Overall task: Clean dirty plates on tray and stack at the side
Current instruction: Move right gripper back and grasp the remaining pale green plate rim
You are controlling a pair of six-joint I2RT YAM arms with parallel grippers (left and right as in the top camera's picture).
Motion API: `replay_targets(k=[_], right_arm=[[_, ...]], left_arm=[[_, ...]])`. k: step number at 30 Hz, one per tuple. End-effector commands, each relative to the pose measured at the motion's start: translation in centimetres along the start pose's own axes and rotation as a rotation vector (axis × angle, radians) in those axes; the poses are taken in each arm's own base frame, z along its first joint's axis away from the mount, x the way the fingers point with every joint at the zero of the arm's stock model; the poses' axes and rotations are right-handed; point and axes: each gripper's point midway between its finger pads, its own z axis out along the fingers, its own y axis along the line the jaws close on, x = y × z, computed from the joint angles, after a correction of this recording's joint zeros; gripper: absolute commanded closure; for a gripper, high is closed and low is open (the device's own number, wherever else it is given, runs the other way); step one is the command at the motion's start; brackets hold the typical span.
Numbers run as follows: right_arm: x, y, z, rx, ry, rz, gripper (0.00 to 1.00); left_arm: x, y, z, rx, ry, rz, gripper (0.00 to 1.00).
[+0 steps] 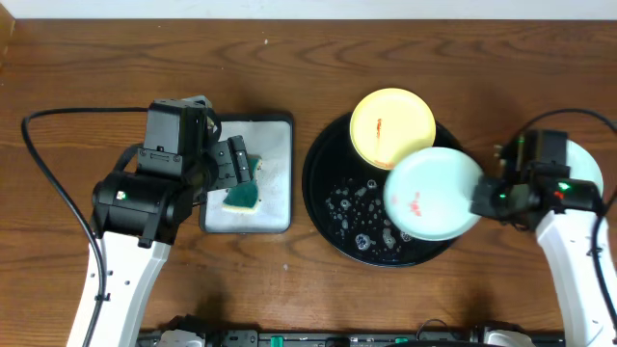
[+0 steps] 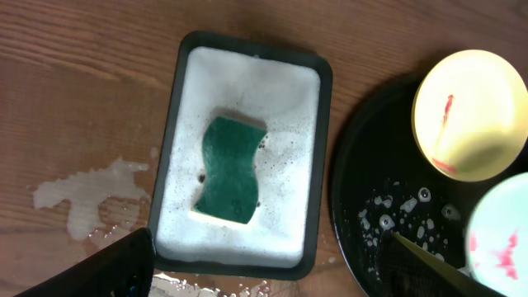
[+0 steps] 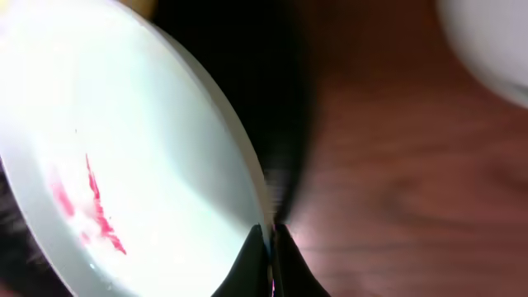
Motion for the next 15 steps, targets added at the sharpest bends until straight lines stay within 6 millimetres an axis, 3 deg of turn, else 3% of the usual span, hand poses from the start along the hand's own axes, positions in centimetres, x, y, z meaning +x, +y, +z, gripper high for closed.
replay_targets(k=[1,5,9,12,14,15], right_arm=[[2.8,3.8,1.9,-0.13,0.108,0.04,0.99],[6.0,4.9,6.1,-0.11,0.18,0.144,0.99],[7.5,4.7,9.2,-0.066,0.184,0.219,0.99],[6.5,4.7,9.8,-0.064,0.142,0.238,0.96],[5.1,5.4,9.3,-0.098,0.098,0.196,0.76],[4.2,5.9,8.7,-0.114,0.07,0.145,0.73]], left_arm=[[-0.6,-0.2,-0.5,0.005,-0.018,0.004,0.14],[-0.6,-0.2,-0.5,0.005,-0.018,0.004,0.14],[-0.6,-0.2,-0.5,0.005,-0.018,0.004,0.14],[-0.6,-0.2,-0.5,0.005,-0.018,0.004,0.14],[-0.6,-0.2,-0.5,0.005,-0.018,0.004,0.14],[-0.6,-0.2,-0.5,0.005,-0.018,0.004,0.14]])
